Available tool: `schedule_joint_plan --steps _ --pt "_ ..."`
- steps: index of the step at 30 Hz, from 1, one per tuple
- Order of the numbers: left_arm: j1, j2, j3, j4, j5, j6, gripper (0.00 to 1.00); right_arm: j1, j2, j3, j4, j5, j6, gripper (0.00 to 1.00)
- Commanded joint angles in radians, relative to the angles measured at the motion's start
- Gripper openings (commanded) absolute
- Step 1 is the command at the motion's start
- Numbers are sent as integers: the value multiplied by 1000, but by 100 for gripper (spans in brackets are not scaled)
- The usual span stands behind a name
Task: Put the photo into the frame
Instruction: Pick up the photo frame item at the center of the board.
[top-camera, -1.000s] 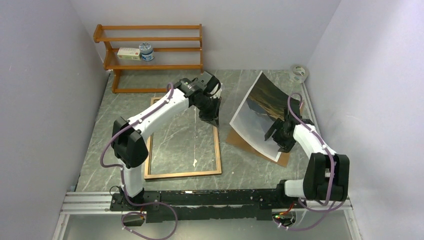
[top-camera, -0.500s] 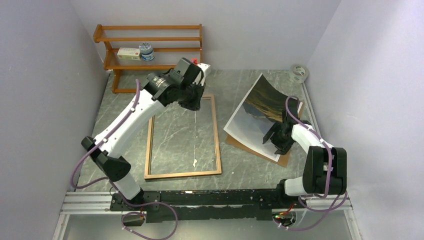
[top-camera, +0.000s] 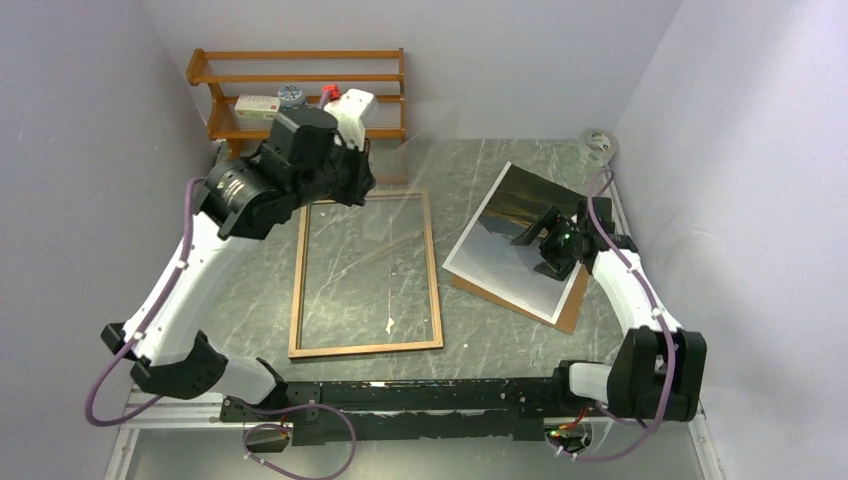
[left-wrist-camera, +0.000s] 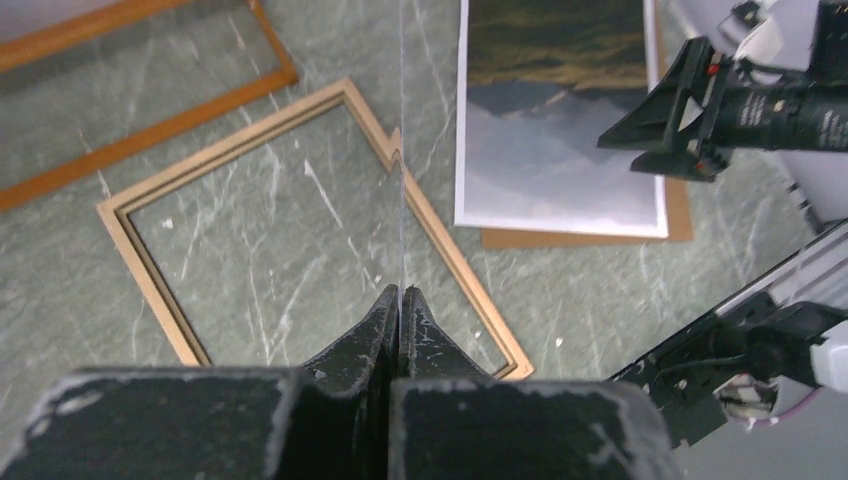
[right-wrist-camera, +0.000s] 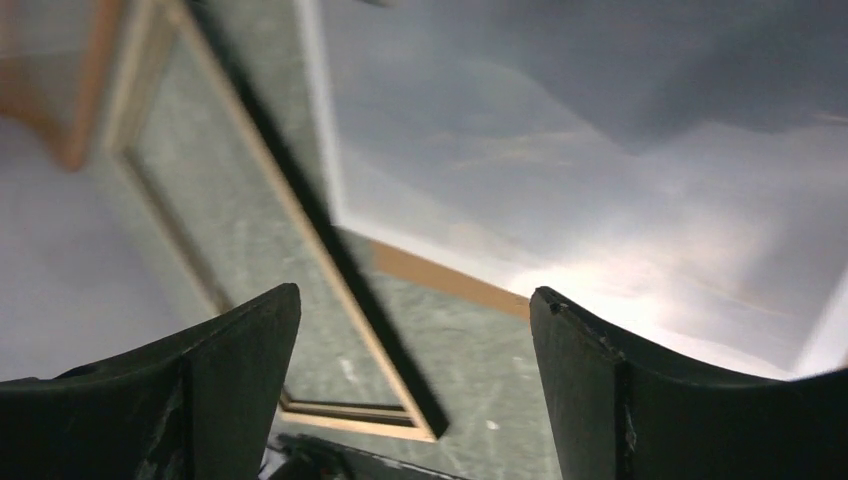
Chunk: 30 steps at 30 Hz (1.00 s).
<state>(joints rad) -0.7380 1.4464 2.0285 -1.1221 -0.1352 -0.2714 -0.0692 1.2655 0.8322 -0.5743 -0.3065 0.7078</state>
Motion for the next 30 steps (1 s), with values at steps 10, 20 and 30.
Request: schedule_joint_plan --steps 10,20,30 --pt "3 -67 94 252 23 -114 3 204 -244 -52 529 -200 477 99" --pt "2 -18 210 359 158 -66 2 361 -260 61 582 -126 267 97" --pt "3 -101 132 340 331 102 3 363 -242 415 385 -280 -355 94"
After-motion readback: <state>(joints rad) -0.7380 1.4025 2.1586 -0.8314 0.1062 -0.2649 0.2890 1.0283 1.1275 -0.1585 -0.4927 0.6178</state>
